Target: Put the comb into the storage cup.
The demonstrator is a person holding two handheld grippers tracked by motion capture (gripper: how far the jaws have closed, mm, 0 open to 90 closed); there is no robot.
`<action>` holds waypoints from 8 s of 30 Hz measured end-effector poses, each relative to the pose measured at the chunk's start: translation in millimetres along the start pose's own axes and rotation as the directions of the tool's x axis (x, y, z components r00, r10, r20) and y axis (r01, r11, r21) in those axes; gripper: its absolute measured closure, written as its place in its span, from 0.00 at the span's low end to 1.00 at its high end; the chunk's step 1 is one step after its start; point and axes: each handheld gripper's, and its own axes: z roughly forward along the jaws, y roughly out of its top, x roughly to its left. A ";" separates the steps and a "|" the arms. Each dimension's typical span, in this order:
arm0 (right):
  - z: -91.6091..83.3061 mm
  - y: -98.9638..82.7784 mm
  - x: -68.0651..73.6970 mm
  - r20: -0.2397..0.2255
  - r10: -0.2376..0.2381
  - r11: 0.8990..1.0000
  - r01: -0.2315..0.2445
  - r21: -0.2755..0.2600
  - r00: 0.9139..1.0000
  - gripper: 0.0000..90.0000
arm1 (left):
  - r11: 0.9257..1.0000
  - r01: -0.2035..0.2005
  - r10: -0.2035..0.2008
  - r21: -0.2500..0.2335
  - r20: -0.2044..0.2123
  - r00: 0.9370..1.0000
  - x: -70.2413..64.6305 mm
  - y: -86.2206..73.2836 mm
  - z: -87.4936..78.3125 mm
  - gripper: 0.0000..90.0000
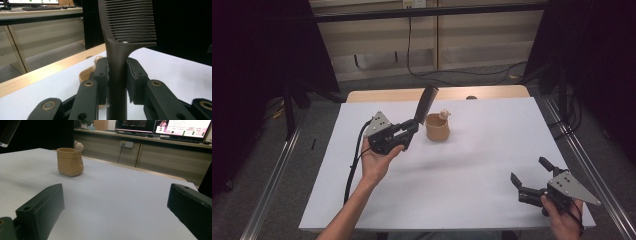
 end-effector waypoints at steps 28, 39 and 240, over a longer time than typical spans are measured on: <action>0.0 -0.2 -0.7 -0.001 0.004 1.000 -0.004 0.001 1.000 0.00 | 1.000 -0.013 0.013 -0.007 -0.027 1.000 11.8 12.1 35.6 0.81; -0.3 0.0 0.0 -0.002 -0.001 1.000 0.001 -0.002 1.000 0.00 | 0.999 -0.005 0.005 -0.033 -0.026 1.000 15.6 22.7 46.3 0.81; 1.4 -2.8 -2.8 -0.001 0.017 1.000 -0.017 0.009 1.000 0.00 | 0.999 -0.022 0.018 -0.040 -0.115 0.993 14.4 -14.8 52.8 0.02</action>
